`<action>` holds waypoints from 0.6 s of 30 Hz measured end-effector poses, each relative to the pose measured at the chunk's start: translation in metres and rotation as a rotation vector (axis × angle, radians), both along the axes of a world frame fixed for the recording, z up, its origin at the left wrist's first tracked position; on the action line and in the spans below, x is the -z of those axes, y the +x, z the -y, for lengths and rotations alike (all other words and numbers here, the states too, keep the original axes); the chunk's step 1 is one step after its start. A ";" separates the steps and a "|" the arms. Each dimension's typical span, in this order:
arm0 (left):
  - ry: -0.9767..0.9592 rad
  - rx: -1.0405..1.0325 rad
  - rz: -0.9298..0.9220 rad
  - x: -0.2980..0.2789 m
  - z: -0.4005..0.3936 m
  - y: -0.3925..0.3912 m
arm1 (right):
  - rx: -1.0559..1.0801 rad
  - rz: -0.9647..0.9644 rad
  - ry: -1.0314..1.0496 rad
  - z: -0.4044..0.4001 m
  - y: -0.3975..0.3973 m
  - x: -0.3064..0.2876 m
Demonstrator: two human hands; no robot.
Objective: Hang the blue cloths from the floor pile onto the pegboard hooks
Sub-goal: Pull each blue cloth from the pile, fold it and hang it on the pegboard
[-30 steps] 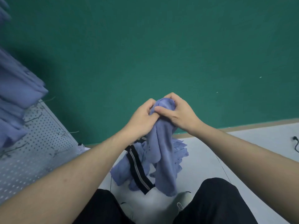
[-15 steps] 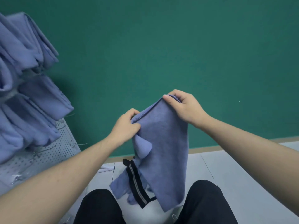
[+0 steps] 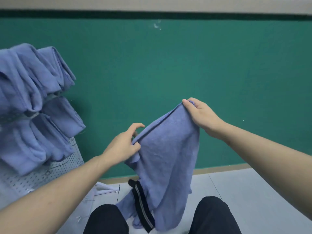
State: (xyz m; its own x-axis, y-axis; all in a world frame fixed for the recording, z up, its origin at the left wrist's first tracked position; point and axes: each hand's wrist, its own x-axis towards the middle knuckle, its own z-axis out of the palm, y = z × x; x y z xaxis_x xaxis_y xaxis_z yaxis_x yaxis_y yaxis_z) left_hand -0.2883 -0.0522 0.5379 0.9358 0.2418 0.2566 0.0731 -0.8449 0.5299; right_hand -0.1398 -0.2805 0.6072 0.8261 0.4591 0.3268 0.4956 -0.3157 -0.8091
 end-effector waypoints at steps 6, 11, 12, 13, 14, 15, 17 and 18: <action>-0.305 0.138 0.277 0.003 -0.011 -0.008 | -0.009 -0.062 0.021 0.010 0.001 -0.005; -0.469 0.039 0.191 -0.002 -0.008 -0.009 | -0.062 -0.057 0.047 0.022 0.004 0.002; -0.494 0.014 0.174 0.000 -0.006 -0.009 | -0.054 -0.055 0.063 0.024 0.004 0.004; -0.514 -0.010 0.169 0.002 -0.005 -0.008 | -0.039 -0.058 0.089 0.026 0.004 0.006; -0.539 -0.012 0.167 0.003 -0.002 -0.008 | -0.022 -0.066 0.125 0.027 0.005 0.007; -0.549 0.006 0.173 0.004 -0.001 -0.008 | -0.010 -0.078 0.161 0.029 0.008 0.009; -0.497 0.071 0.176 0.004 -0.001 -0.009 | 0.008 -0.102 0.182 0.033 0.012 0.012; -0.448 0.112 0.176 0.004 -0.002 -0.010 | 0.013 -0.112 0.168 0.034 0.014 0.013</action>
State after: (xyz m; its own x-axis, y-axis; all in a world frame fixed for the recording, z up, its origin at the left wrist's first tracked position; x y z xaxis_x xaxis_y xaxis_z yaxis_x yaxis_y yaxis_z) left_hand -0.2979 -0.0506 0.5337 0.9141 0.2646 0.3073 -0.1289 -0.5291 0.8387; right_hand -0.1260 -0.3147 0.5938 0.8669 0.3954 0.3035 0.3962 -0.1773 -0.9009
